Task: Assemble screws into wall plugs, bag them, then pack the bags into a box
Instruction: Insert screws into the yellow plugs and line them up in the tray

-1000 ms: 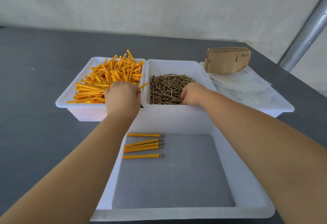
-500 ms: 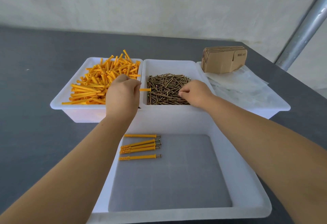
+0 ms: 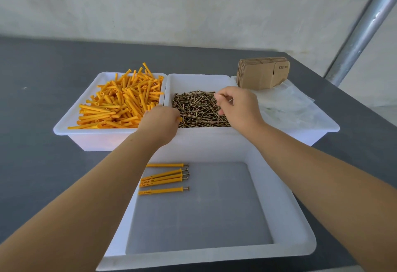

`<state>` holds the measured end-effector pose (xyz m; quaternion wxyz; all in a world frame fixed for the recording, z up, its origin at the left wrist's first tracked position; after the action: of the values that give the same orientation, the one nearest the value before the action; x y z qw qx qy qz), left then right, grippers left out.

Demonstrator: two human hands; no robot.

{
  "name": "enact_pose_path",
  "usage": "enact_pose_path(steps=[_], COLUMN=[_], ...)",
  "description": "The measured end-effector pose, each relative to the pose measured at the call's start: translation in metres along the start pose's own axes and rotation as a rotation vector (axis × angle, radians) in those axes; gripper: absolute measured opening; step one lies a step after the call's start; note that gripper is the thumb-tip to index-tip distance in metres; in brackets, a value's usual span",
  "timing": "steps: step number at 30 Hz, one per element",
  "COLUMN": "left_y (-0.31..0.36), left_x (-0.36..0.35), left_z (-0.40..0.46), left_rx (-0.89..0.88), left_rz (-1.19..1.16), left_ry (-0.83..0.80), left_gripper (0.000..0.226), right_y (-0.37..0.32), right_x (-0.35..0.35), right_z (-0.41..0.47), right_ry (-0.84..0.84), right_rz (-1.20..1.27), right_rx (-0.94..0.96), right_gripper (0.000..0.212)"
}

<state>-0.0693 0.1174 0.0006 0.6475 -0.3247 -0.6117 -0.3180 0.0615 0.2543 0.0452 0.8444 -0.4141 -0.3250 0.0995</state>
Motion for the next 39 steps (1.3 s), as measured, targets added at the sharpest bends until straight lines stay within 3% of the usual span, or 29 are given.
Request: enact_pose_path(steps=[5, 7, 10, 15, 19, 27, 33, 36, 39], left_y=[0.001, 0.005, 0.014, 0.033, 0.035, 0.036, 0.037, 0.034, 0.033], left_x=[0.04, 0.059, 0.071, 0.053, 0.028, 0.008, 0.009, 0.01, 0.017], left_z=[-0.024, -0.029, -0.032, -0.043, -0.052, -0.059, -0.06, -0.06, -0.062], left_rx=[0.019, -0.006, -0.049, -0.181, -0.179, -0.224, -0.227, -0.229, -0.256], left_rz=[-0.103, -0.157, -0.231, -0.4, -0.447, -0.811, -0.79, -0.713, -0.619], left_ry=[0.478, 0.526, 0.397, 0.018, -0.003, 0.064, 0.111, 0.132, 0.222], left_gripper=[0.021, 0.029, 0.026, 0.031, 0.028, 0.026, 0.027, 0.017, 0.016], right_y=[-0.005, -0.005, -0.005, 0.003, 0.008, 0.0, -0.02, -0.02, -0.02], right_x=[0.013, 0.014, 0.012, -0.003, -0.014, -0.021, -0.034, -0.033, -0.027], right_z=[-0.014, -0.024, -0.04, -0.062, -0.072, -0.072, -0.08, -0.079, -0.078], right_ry=[0.072, 0.083, 0.105, 0.143, 0.146, 0.011, -0.163, -0.125, -0.081], right_rz=[0.243, 0.425, 0.685, 0.997, 1.069, 0.862, 0.328, 0.227, 0.266], right_rx=[-0.097, -0.188, -0.304, -0.491, -0.52, -0.36, -0.099, -0.078, -0.054], right_gripper=[0.02, 0.021, 0.023, 0.024, 0.024, 0.022, 0.025, 0.036, 0.012])
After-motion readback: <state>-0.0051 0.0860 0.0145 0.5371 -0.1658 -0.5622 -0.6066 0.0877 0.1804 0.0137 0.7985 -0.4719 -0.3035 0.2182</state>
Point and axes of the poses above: each hand's wrist, its own z-axis towards the middle knuckle, its own x-axis out of the back of the hand, y = z × x, the point moved 8 cm from there along z, towards the middle knuckle, and after that the axes turned 12 degrees about z, right-handed, at the moved point
